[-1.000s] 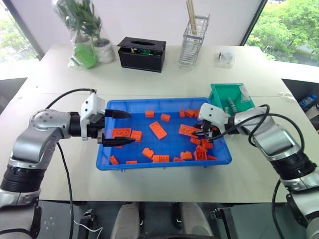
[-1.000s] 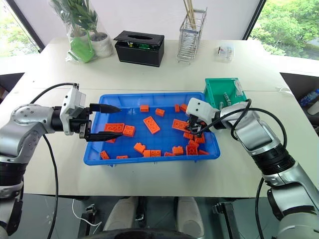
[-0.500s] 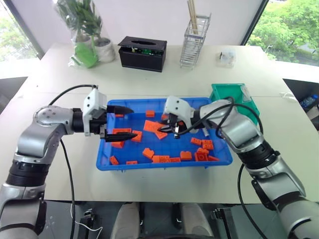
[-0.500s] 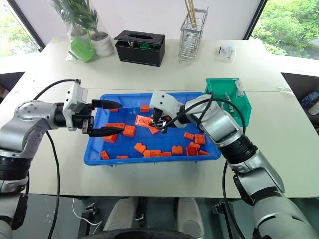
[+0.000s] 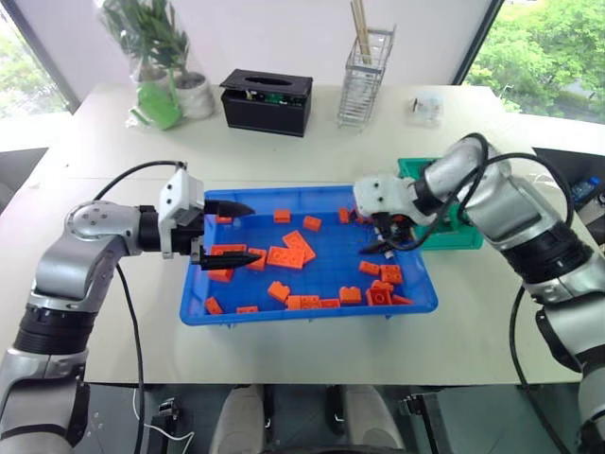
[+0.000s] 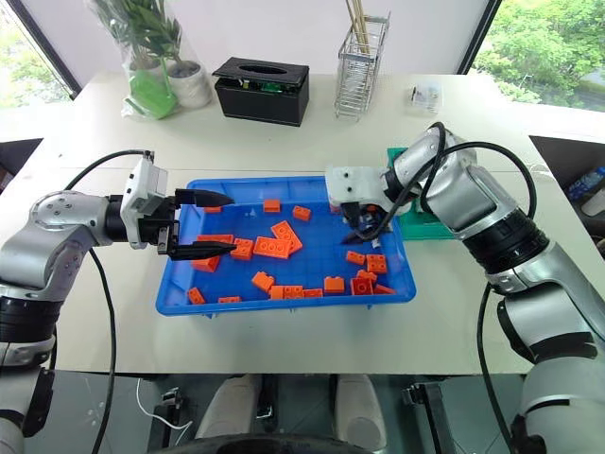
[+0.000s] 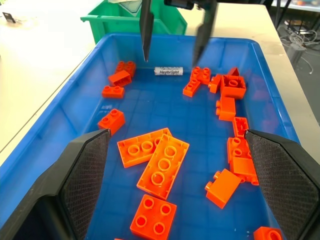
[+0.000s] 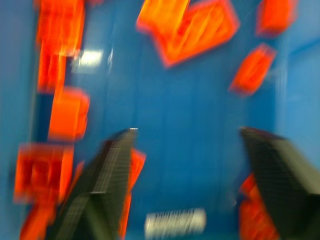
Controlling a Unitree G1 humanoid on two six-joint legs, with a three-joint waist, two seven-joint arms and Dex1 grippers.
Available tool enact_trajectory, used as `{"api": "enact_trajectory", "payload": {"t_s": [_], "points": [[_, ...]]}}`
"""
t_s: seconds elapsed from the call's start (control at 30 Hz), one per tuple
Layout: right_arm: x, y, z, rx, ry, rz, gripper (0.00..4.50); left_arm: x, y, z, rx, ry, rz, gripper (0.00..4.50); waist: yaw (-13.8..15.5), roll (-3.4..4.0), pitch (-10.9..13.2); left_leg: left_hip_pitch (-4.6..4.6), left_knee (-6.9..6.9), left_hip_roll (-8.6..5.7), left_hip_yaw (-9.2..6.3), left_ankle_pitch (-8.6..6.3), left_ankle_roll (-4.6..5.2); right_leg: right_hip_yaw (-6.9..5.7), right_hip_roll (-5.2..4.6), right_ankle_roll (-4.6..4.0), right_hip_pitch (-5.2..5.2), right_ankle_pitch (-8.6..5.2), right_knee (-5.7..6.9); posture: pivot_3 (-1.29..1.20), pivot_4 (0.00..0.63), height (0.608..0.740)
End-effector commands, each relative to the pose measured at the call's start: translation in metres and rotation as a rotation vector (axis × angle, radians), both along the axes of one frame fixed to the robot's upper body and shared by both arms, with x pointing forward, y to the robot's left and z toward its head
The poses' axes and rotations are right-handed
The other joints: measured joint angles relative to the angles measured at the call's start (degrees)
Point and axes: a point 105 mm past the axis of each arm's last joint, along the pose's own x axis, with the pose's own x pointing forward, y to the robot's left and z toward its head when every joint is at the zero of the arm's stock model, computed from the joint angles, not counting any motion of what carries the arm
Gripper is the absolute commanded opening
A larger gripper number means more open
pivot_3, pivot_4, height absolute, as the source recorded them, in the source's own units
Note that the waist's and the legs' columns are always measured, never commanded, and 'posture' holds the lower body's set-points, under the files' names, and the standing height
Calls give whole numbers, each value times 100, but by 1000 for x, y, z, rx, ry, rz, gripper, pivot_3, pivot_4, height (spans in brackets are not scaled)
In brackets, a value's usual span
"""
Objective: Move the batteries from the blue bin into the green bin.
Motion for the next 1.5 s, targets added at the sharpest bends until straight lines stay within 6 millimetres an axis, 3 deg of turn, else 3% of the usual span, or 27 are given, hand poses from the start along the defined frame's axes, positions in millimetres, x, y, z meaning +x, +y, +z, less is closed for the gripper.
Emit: {"api": "enact_trajectory", "payload": {"t_s": [0.03, 0.43, 0.73, 1.1, 1.5], "points": [[8, -16, 5, -159, -45, 54, 4451, 0, 0, 11, -6, -54, -3, 4500, -14, 1, 0, 1, 0, 0, 2, 0, 0, 0, 0, 0, -1, 0, 0, 0, 150, 736], [28, -30, -23, -313, -20, 70, 4451, 1, 0, 12, -19, -66, 14, 4500, 20, 2, 1, 1, 0, 1, 2, 3, -5, 0, 0, 1, -1, 1, 4, 0, 150, 736], [35, -38, -27, -389, -26, 83, 4451, 0, 0, 11, -25, -69, 23, 4500, 20, 2, 1, 1, 1, -1, 1, 5, -9, 1, -3, 1, 2, 1, 4, 0, 150, 736], [33, -17, -22, -467, -38, 158, 4451, 4, -6, 12, -38, -70, -3, 4500, 2, 4, 2, 1, 1, -1, 1, 6, -10, 0, -1, 2, 1, 2, 7, 0, 150, 736], [21, -12, -28, -586, -37, 190, 4451, 8, -10, 13, -47, -77, -18, 4500, 1, 4, 2, 2, 1, 0, 1, 6, -10, 0, -1, 3, 0, 2, 9, 0, 150, 736]]}}
